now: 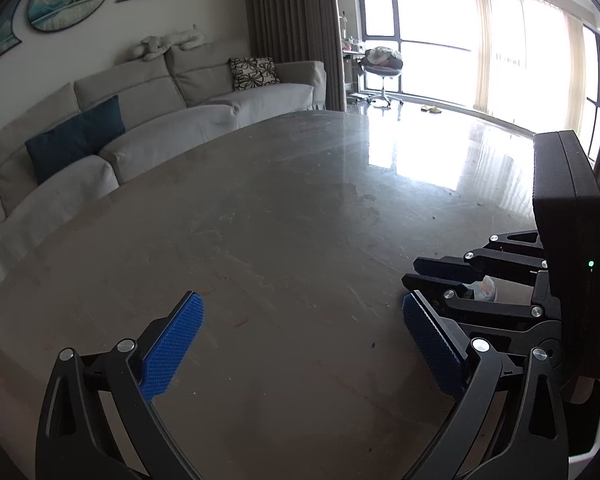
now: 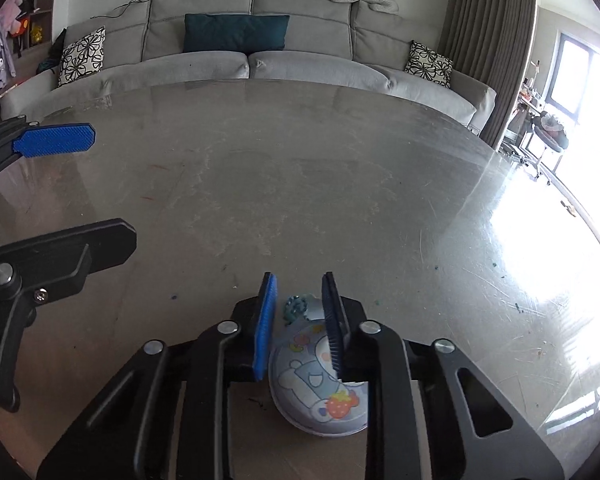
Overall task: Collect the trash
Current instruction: 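Grasp the round white-and-pink lid by its rim with the right gripper, then carry the lid with the right gripper over the white bin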
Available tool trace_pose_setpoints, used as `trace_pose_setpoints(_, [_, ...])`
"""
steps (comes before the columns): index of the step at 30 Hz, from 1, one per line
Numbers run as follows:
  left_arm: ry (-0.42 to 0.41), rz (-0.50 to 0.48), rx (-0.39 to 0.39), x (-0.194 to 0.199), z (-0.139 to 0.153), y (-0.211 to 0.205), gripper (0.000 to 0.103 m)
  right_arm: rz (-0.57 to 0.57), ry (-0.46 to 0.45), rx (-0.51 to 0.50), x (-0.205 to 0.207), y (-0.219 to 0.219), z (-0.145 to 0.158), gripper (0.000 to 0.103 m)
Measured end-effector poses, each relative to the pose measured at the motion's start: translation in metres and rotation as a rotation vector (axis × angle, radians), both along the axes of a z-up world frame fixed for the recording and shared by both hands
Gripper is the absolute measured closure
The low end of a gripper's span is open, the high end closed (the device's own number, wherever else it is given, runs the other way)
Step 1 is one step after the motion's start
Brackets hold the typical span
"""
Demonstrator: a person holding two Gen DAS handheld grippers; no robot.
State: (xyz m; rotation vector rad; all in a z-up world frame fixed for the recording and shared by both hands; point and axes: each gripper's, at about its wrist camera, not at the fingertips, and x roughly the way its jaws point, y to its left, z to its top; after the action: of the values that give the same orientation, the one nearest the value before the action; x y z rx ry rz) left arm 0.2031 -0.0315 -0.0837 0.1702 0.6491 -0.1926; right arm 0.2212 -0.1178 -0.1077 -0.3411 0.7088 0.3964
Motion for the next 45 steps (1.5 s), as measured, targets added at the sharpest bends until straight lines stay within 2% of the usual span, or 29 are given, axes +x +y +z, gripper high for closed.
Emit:
trace_pose_setpoints(1, [-0.002, 0.001, -0.001, -0.001, 0.001, 0.0, 0.004, 0.007, 0.002, -0.003, 0.003, 0.001, 0.0, 0.1])
trace_pose_setpoints(15, [-0.014, -0.008, 0.008, -0.003, 0.004, -0.002, 0.004, 0.011, -0.053, -0.013, -0.008, 0.001, 0.003, 0.101])
trace_pose_setpoints(26, [-0.023, -0.02, 0.011, -0.01, 0.014, -0.003, 0.004, 0.019, -0.089, 0.001, -0.019, 0.0, 0.026, 0.101])
trace_pose_setpoints(38, [-0.051, -0.026, 0.0, -0.021, 0.033, 0.005, 0.004, 0.031, -0.151, -0.029, -0.039, 0.006, 0.057, 0.101])
trace_pose_setpoints(45, [-0.062, -0.035, -0.001, -0.028, 0.041, 0.011, 0.004, 0.034, -0.162, -0.03, -0.047, 0.015, 0.065, 0.101])
